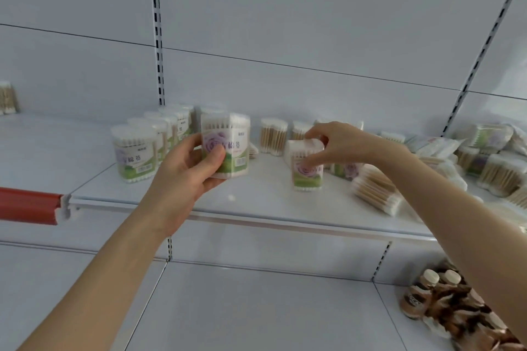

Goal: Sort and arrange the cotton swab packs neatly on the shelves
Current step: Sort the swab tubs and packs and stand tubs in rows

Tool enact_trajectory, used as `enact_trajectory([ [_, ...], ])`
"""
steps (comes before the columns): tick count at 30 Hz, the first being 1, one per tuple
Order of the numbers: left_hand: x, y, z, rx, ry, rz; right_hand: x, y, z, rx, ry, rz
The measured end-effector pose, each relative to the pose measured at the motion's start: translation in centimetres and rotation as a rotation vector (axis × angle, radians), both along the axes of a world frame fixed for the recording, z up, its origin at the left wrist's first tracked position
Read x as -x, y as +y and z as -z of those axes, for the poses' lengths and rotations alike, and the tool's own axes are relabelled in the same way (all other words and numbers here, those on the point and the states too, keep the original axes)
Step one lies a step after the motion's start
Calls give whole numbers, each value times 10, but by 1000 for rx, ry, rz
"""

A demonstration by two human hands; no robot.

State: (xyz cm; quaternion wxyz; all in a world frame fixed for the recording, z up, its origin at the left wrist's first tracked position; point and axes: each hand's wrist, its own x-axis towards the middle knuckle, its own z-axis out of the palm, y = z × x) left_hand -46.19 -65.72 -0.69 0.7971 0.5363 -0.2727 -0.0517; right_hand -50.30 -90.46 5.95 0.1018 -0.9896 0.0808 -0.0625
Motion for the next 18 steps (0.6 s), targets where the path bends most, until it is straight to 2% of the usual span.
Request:
enact_trajectory([
  [3, 3, 28, -4, 29, -65, -58, -12, 13, -11, -67, -11, 10],
  [7, -6, 62, -19, 40, -122, -164, -54, 43, -20, -362, -219, -58],
  [10, -13, 79, -24, 26, -130, -224, -97, 73, -12, -467, -280, -93],
  [14, -23, 92, -27, 13, -117, -254, -139, 105, 10, -472, -256, -90],
  [18, -36, 103, -31, 3, -109, -228, -148, 102, 19, -295, -157, 8],
])
